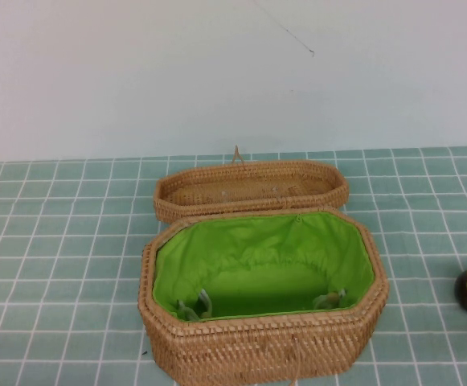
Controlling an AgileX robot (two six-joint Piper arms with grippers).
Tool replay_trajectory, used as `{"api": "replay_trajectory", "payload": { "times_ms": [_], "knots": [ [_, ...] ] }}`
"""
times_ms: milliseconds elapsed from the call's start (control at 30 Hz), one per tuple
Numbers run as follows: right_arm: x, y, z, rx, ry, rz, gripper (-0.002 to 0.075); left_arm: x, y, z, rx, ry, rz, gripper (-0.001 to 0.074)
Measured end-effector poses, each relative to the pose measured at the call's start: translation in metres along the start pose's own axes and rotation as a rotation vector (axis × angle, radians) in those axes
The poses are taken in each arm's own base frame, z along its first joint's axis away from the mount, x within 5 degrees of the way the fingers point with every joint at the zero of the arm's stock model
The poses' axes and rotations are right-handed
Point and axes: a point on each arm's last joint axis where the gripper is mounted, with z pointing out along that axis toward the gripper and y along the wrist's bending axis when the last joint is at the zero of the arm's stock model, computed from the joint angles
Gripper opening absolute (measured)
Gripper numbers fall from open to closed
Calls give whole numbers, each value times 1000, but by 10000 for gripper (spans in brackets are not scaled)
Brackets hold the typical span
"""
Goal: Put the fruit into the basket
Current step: Pick up the mangosteen on the table
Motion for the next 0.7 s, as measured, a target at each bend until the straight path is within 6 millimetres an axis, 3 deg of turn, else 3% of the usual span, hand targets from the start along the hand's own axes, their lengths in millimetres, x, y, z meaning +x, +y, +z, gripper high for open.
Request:
{"api": "replay_trajectory", "payload": {
  "times_ms": [133,233,300,500,700],
  "knots": [
    [-13,-4,-1,29,-148,272,-3,0,0,0,0,0,0,0],
    [-24,-8,-4,42,-281,374,-3,0,0,0,0,0,0,0],
    [-28,-7,-4,28,-267,419,-3,0,0,0,0,0,0,0],
    [-79,9,-7,-40,-199,192,-3,0,0,0,0,0,0,0],
    [-130,19,22,-59,-77,110,-3,0,0,0,0,0,0,1]
  ]
}}
